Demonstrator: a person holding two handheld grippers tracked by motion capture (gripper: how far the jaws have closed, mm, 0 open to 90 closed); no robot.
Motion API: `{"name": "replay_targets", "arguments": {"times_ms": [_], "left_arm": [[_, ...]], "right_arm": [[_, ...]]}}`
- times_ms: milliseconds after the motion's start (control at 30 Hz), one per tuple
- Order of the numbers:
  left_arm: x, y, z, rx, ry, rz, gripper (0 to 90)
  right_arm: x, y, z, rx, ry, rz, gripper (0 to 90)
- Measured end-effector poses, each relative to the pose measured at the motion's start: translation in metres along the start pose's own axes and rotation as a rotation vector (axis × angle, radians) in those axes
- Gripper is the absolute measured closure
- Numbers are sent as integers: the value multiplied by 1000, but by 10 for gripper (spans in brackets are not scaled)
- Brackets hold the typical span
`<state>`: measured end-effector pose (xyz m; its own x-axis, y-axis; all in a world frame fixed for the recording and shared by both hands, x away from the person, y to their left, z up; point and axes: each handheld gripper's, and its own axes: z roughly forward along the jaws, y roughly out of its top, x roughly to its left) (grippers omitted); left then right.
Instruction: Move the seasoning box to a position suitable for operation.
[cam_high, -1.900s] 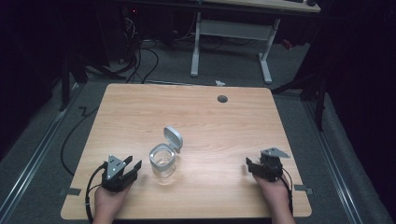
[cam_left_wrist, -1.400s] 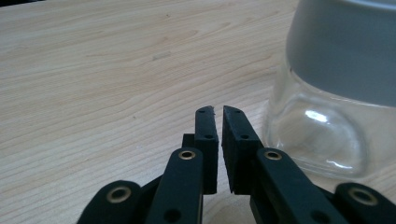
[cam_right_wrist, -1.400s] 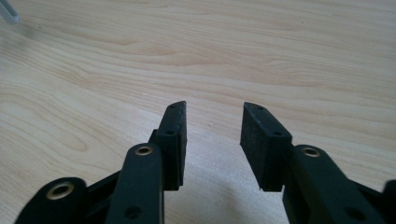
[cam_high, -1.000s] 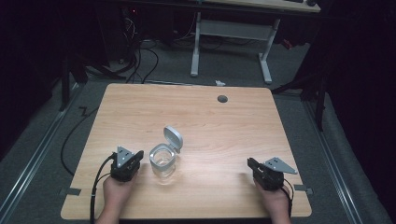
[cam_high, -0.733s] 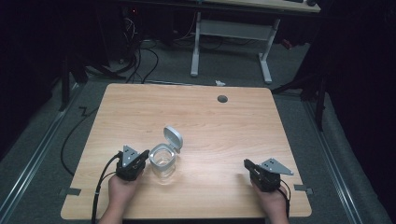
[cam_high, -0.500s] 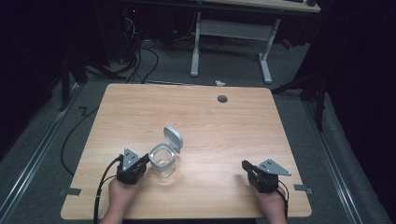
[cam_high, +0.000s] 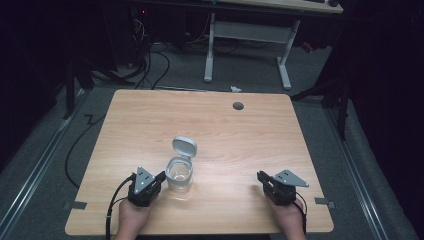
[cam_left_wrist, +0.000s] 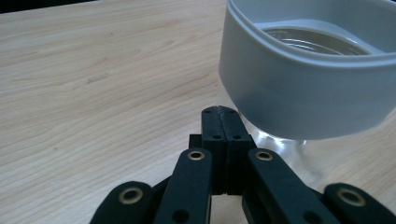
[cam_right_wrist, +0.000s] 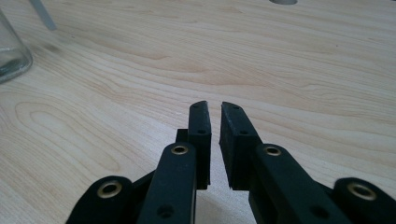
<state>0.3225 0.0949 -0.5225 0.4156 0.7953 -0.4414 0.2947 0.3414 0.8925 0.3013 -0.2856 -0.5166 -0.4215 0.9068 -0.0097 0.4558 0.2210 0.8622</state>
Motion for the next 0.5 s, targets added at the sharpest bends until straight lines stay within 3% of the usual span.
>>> {"name": "replay_targets", "arguments": {"times_ms": [200, 267, 500], "left_arm": [[-11, -5, 4, 2, -22, 7, 900], [-16, -6, 9, -1, -34, 1, 900], [-36, -14, 34, 12, -82, 37, 900]], "right_arm": [[0, 0, 0, -1, -2, -4, 824], [1, -1, 0, 2, -2, 0, 824], [3, -2, -4, 1, -9, -15, 824]]}}
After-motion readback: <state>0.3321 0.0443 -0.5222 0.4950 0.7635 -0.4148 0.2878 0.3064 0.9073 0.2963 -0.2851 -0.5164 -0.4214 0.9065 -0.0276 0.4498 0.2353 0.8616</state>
